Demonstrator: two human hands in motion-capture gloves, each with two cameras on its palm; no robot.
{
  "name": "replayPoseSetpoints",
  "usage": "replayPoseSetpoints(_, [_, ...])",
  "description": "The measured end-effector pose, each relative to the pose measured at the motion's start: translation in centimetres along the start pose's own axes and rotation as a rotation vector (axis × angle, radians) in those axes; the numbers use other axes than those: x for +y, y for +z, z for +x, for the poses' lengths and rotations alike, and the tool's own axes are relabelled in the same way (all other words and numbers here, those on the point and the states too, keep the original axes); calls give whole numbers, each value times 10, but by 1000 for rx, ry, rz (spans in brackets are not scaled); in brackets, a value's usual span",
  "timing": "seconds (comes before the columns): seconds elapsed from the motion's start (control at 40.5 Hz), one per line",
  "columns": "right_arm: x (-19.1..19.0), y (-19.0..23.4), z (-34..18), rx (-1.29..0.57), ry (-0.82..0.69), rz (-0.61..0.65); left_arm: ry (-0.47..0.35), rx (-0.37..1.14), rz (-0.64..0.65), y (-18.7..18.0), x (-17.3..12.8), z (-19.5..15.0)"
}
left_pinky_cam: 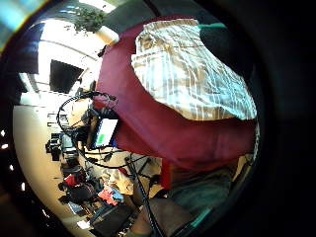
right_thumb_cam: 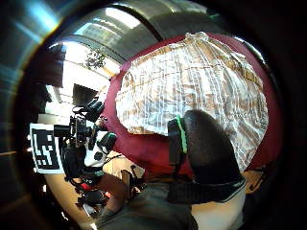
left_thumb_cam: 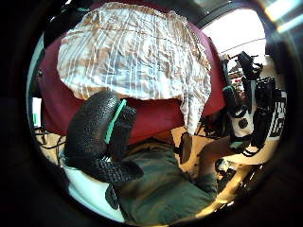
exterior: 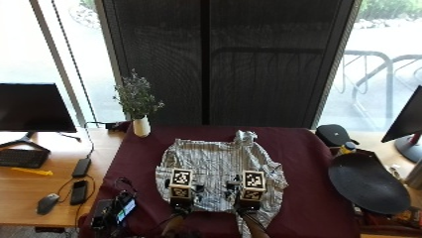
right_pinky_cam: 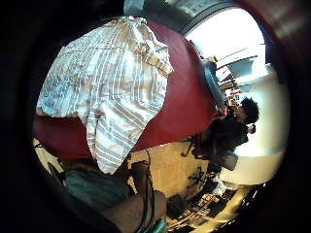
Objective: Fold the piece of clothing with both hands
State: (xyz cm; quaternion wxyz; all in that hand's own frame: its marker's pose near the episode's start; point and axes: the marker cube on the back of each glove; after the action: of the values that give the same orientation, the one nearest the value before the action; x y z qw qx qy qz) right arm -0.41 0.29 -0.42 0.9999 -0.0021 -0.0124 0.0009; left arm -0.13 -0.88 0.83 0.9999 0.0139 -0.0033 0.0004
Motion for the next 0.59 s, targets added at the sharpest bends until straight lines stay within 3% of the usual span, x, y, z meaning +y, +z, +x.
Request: replayPoseSetpoints(0.593, [24, -24, -8, -57, -101, -70, 11, 34, -10, 5, 3, -6])
